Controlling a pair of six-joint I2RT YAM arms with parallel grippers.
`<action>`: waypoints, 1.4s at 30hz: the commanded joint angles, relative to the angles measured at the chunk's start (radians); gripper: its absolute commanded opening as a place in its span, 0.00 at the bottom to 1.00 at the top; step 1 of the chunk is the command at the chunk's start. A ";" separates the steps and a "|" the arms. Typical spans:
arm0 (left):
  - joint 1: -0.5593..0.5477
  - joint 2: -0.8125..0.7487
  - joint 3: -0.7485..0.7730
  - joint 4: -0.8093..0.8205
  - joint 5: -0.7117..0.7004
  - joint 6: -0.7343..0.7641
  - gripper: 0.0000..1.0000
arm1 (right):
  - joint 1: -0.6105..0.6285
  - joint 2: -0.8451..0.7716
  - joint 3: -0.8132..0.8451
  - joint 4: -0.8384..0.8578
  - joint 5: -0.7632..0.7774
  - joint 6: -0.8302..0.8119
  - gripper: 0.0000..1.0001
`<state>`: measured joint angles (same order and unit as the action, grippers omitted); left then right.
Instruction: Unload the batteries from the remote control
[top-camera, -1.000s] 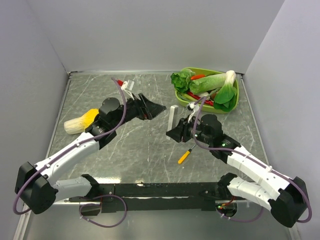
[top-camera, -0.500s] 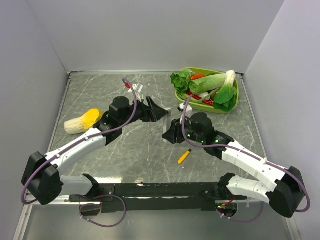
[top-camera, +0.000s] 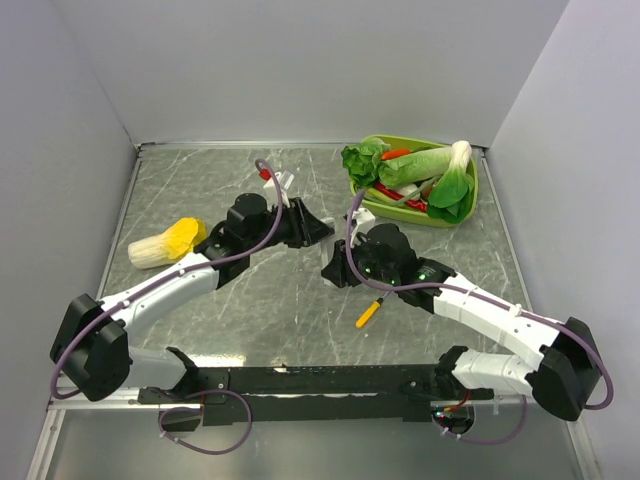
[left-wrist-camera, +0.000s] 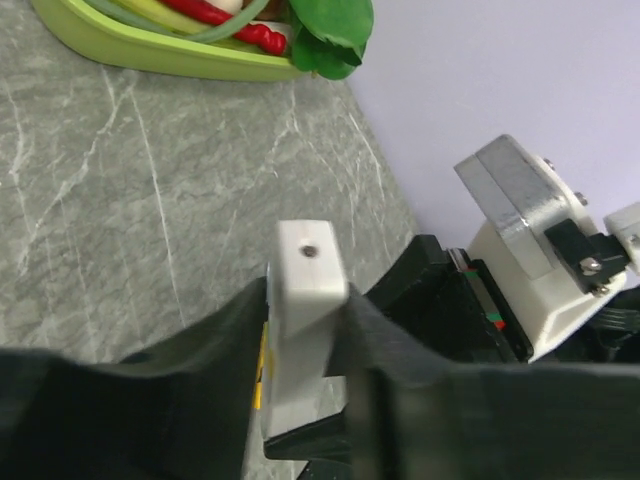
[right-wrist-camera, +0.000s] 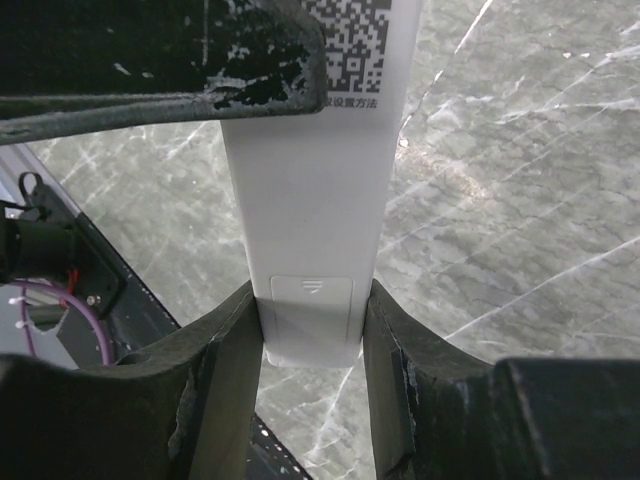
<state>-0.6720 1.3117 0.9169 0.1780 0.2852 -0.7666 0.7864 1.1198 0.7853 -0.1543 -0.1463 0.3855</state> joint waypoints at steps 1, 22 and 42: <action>-0.001 0.008 0.028 0.026 0.064 0.007 0.26 | 0.010 -0.005 0.040 0.074 0.019 -0.039 0.01; 0.213 -0.333 -0.353 0.403 0.137 -0.143 0.01 | -0.228 -0.066 -0.237 0.617 -0.505 0.263 0.91; 0.218 -0.365 -0.658 0.877 -0.018 -0.402 0.01 | -0.161 0.233 -0.216 1.009 -0.533 0.586 0.83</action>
<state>-0.4587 0.9398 0.2729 0.9157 0.2886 -1.1412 0.5957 1.3293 0.5076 0.8059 -0.6884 0.9543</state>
